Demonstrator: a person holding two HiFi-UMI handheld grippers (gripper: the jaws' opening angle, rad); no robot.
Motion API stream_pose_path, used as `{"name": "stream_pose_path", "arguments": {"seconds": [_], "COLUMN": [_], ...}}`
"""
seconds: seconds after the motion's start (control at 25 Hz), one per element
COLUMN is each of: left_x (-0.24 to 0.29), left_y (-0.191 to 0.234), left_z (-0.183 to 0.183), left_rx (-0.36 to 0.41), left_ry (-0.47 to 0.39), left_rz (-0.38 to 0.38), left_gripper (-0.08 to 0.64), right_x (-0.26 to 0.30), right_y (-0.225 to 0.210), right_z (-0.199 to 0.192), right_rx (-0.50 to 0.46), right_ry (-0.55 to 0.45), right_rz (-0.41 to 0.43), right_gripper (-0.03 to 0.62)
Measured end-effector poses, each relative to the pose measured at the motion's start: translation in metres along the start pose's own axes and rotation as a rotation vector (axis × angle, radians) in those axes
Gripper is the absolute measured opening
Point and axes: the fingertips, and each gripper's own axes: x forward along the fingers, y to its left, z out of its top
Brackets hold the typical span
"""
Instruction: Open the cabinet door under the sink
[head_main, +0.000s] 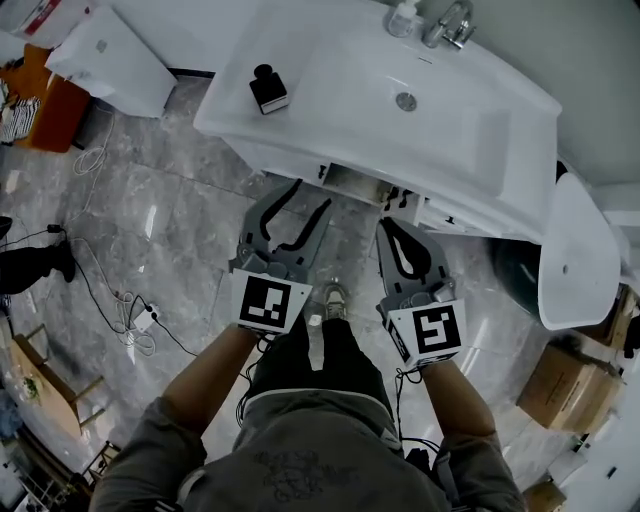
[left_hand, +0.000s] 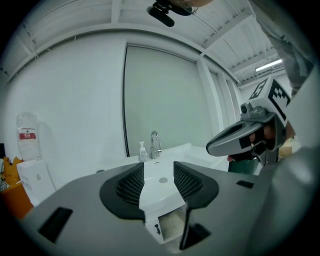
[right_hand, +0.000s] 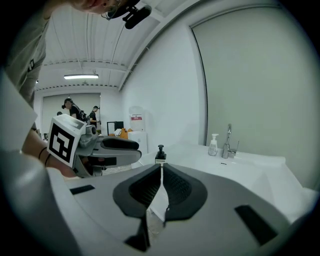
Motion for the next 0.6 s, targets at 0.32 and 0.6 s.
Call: {"name": "stream_pose_path", "arguments": {"seconds": [0.32,0.6], "left_x": [0.038,0.078], "left_y": [0.011,0.002], "left_z": [-0.085,-0.174], "left_rx": [-0.024,-0.048], "left_ry": [0.025,0.122], "left_rz": [0.058,-0.005], "left_gripper": [0.179,0.179], "right_x": [0.044,0.077], "right_y": [-0.009,-0.013], "right_z": [-0.045,-0.094], "right_rx": [-0.011,-0.011], "right_ry": [-0.019,-0.009], "right_rz": [-0.080,-0.100], "right_gripper": [0.034,0.034]}}
